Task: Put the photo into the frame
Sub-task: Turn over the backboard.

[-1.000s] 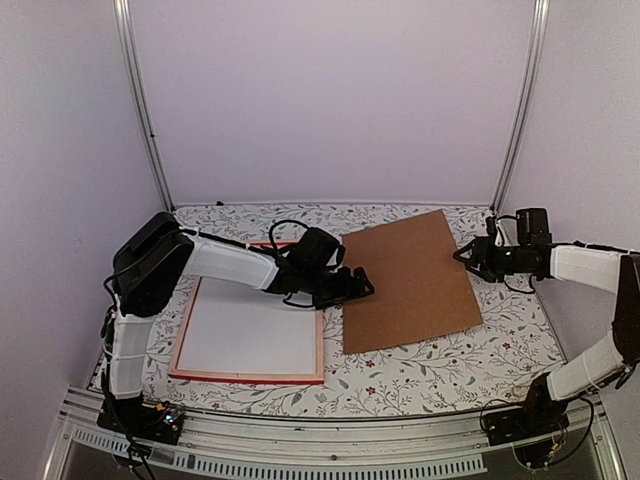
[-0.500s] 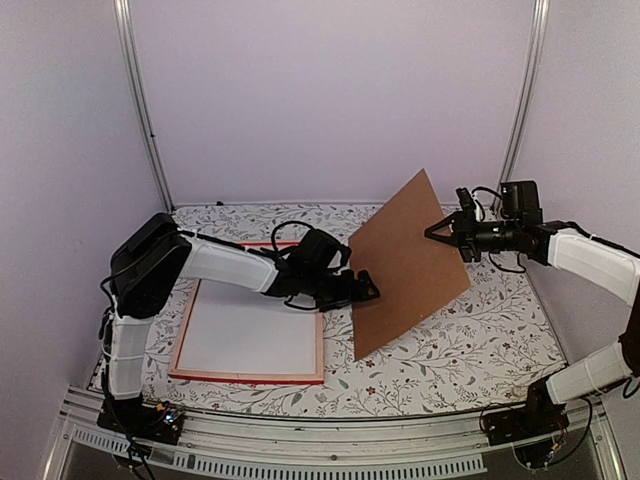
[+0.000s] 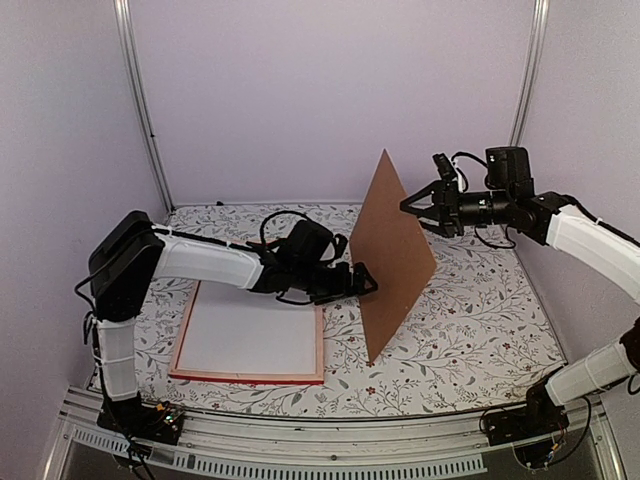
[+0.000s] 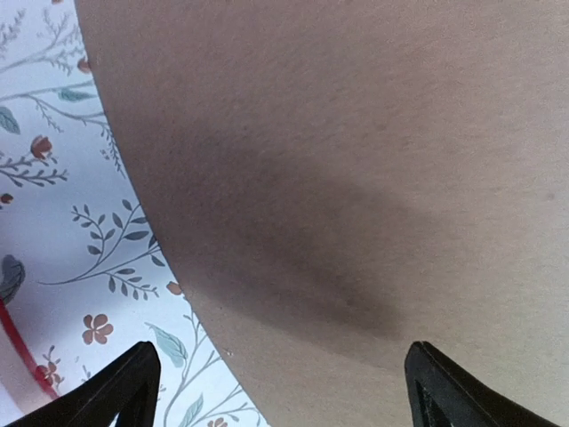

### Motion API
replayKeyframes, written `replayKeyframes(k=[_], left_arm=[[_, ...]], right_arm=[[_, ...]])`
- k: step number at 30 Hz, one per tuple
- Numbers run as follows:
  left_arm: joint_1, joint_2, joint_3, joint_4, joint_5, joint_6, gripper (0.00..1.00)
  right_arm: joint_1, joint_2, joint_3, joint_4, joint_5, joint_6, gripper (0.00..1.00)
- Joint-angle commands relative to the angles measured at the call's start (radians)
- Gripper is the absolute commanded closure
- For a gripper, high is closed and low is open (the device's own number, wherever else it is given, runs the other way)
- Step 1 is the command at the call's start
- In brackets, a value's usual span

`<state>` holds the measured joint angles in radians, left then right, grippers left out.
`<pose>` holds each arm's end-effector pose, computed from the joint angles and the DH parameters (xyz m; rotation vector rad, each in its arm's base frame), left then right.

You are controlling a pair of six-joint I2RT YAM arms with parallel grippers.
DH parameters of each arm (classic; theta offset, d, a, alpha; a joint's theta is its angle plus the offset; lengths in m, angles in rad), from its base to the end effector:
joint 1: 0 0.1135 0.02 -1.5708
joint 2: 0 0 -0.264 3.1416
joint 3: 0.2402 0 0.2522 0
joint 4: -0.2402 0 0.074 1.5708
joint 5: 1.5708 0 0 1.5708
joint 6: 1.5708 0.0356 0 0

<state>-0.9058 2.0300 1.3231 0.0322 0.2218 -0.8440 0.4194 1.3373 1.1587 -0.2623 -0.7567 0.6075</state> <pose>0.2698 -0.3567 0.1688 0.2114 2.4994 -1.1028 0.2649 0.1449 0.3432 -0.3302 2.1448 1.3838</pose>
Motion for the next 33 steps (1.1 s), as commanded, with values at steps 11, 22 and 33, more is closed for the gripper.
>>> replayKeyframes(k=[11, 22, 33], left_arm=[[0.039, -0.360, -0.025, -0.103, -0.059, 0.082, 0.00], [0.102, -0.412, 0.058, -0.148, -0.065, 0.105, 0.00], [0.135, -0.384, 0.080, -0.132, -0.016, 0.071, 0.00]], right_arm=[[0.136, 0.099, 0.115, 0.027, 0.075, 0.020, 0.30], [0.223, 0.170, 0.197, 0.045, 0.090, 0.029, 0.30], [0.288, 0.269, 0.240, 0.093, 0.065, 0.047, 0.30]])
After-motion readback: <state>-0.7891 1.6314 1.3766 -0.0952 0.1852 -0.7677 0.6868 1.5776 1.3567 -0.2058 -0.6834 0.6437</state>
